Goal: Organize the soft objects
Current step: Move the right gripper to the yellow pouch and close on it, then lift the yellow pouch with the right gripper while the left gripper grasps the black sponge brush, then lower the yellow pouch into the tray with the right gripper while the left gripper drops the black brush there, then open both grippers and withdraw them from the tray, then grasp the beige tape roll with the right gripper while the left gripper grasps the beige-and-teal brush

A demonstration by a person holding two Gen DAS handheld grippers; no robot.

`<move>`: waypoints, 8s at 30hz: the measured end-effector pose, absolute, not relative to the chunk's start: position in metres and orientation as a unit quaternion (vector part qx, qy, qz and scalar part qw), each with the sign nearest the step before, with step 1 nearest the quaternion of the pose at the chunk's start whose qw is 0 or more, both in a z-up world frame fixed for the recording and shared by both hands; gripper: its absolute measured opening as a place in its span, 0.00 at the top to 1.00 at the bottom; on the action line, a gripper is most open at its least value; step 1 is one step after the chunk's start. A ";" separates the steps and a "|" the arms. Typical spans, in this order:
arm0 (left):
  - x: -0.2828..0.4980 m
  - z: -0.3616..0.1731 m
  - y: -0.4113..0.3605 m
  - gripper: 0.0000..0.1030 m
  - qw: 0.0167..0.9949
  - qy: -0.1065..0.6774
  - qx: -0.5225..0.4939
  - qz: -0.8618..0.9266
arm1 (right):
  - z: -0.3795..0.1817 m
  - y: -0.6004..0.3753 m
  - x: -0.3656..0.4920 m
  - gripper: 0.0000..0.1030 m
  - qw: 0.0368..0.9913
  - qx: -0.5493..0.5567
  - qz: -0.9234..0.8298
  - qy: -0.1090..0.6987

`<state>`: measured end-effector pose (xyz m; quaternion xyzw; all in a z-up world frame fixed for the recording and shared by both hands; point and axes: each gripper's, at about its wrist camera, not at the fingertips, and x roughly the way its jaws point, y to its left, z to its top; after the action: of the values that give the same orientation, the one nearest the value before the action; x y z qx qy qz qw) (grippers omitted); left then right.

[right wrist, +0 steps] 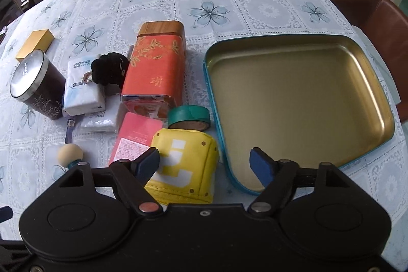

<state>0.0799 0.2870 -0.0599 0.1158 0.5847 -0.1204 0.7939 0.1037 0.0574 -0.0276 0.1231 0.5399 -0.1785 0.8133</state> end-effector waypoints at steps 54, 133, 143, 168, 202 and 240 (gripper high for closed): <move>0.130 -0.089 0.285 0.05 0.704 0.687 -0.146 -0.106 | 0.010 0.082 0.043 0.43 0.827 0.145 -0.156 0.520; 0.059 -0.012 -0.041 0.24 0.798 0.587 0.120 -0.068 | 0.013 -0.165 0.036 0.33 0.837 0.078 -0.152 0.519; 0.050 -0.014 -0.043 0.22 0.793 0.593 0.124 -0.060 | 0.008 -0.171 0.033 0.34 0.825 0.107 -0.143 0.536; 0.048 -0.017 -0.032 0.18 0.785 0.608 0.106 -0.052 | 0.005 -0.158 0.036 0.34 0.821 0.095 -0.126 0.549; 0.065 -0.028 0.073 0.18 0.790 0.607 0.079 -0.037 | 0.011 -0.085 0.048 0.34 0.828 0.080 -0.130 0.540; 0.136 -0.081 0.294 0.18 0.777 0.624 0.071 -0.041 | -0.073 0.121 0.124 0.53 0.825 0.039 -0.076 0.559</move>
<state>0.1365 0.2936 -0.0807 0.0709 0.6236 -0.0413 0.7774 0.1242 0.1209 -0.0725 0.0388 0.5587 -0.0760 0.8249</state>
